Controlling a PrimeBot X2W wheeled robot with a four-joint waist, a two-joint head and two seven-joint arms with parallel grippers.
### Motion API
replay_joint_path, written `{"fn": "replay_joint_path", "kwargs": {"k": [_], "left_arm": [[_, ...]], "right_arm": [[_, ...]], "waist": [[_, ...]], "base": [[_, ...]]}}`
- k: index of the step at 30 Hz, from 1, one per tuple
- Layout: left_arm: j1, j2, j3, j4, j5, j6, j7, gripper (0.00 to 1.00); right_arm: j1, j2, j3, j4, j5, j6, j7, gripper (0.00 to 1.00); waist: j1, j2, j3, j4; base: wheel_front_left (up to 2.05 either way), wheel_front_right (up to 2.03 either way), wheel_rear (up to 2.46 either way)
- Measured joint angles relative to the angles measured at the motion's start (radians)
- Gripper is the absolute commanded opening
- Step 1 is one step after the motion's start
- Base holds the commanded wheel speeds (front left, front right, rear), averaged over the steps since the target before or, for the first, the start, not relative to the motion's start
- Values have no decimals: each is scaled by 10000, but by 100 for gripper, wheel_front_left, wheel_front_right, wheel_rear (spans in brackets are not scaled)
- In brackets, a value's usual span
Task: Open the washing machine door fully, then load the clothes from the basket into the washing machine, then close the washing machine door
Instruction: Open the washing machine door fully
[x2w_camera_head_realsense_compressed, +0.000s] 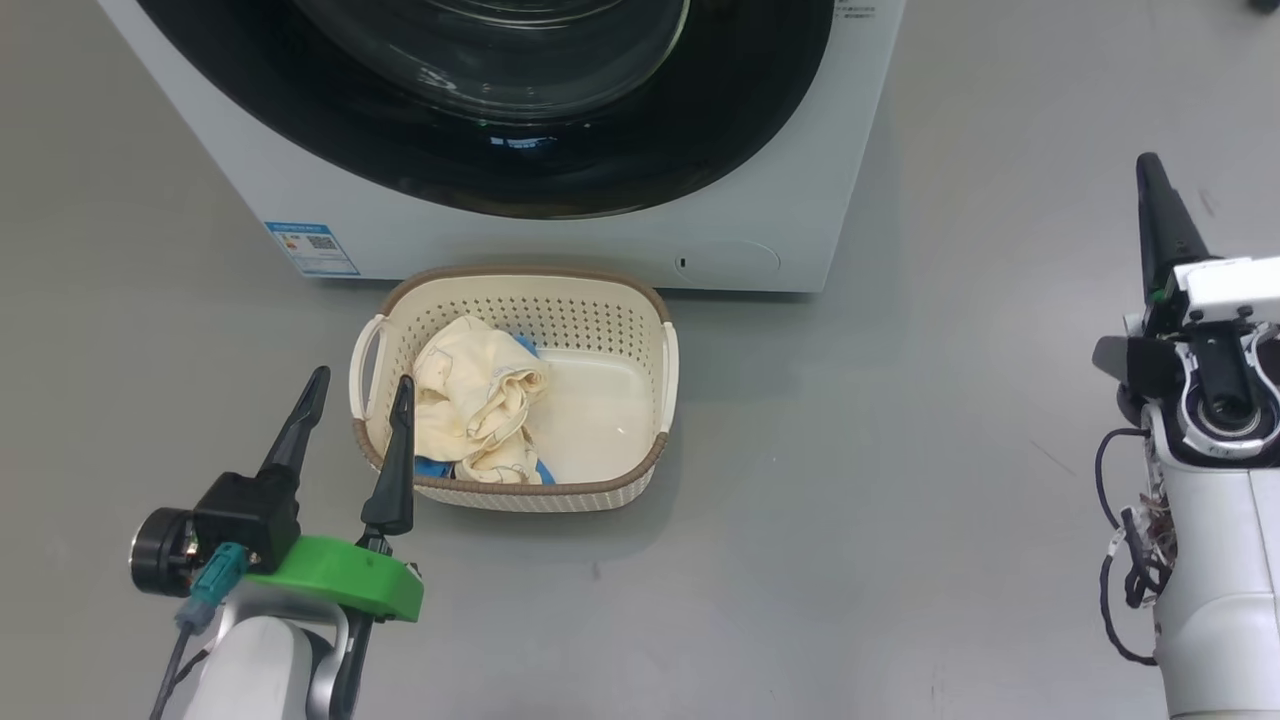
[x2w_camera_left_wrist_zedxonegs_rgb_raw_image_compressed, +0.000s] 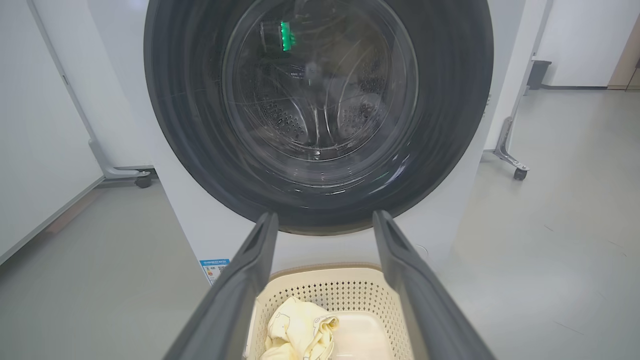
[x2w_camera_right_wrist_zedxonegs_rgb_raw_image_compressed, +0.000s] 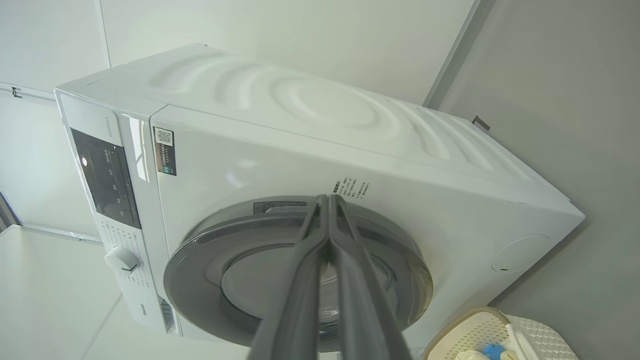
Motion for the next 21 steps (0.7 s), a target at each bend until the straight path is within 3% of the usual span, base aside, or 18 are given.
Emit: {"fn": "replay_joint_path", "kwargs": {"k": [21], "left_arm": [[-653, -84, -562, -385, -857, -13, 0, 100]], "right_arm": [[-3019, -867, 21, 255, 481, -892, 1085, 0]], "waist": [[0, 0, 1283, 1443]], "base": [[0, 0, 0]]}}
